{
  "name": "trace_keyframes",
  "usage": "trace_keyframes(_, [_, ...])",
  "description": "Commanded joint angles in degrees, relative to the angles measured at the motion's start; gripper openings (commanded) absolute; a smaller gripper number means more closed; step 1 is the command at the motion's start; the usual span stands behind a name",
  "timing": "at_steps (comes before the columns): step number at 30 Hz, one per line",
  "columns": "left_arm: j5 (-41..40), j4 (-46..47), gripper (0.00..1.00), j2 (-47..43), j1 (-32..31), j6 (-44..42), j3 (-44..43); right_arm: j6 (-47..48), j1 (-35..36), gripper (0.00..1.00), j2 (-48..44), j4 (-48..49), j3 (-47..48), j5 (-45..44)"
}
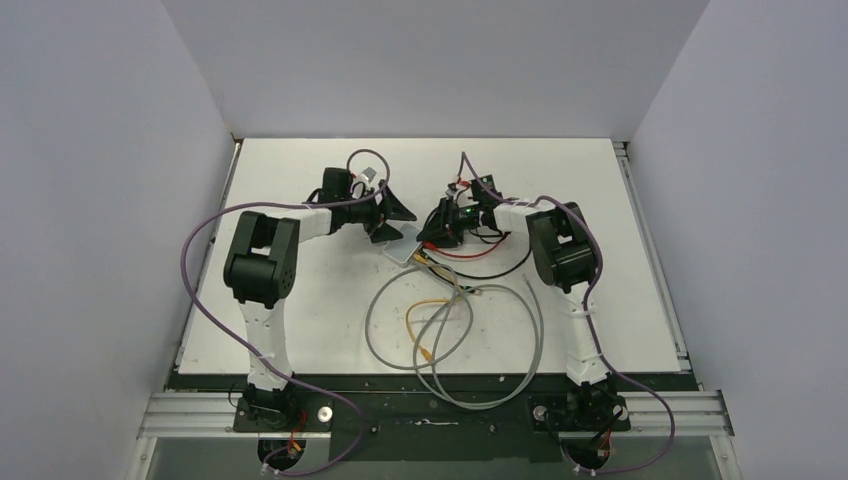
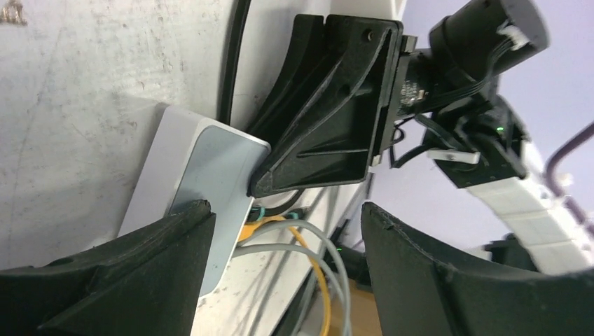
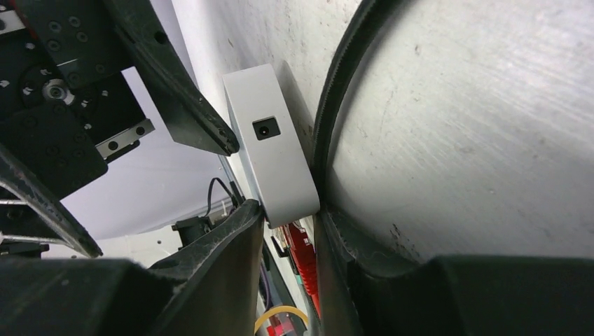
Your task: Pull the plug from the switch port
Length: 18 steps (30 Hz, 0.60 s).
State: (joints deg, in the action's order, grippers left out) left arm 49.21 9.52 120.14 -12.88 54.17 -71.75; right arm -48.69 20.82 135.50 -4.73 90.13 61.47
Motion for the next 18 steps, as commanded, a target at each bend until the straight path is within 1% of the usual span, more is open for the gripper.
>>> trace_keyframes(1, [-4.7,-22.7,0.75,-3.6,-0.5,-17.3,-8.4,1.7,-0.1,0.2,-4.1,3.7,-0.3,-0.7])
trace_keyframes(3, [-8.4,-30.0,0.76,-3.4,-0.3,-22.9,-10.9,2.8,0.0,0.19,-4.3,3.1,-0.5,-0.6])
trace_keyframes(5, [-9.3,-33.1,0.77,-3.6,0.3,-25.8,-12.0,4.3,0.1,0.18,-4.5,2.2,-0.3,-0.4])
trace_keyframes(9, [-9.1,-33.2,0.78,-6.0,2.4,-27.3,-11.3,7.7,0.0,0.13,-5.2,-0.2,0.4,-0.2])
trace_keyframes(14, [-9.8,-33.9,0.78,-8.2,4.4,-28.6,-11.1,11.6,0.2,0.12,-7.4,-3.1,1.6,-0.7])
trace_keyframes(18, [-8.2,-35.8,0.78,-7.8,4.9,-30.7,-11.6,15.3,0.3,0.1,-9.9,-5.4,1.8,-0.4])
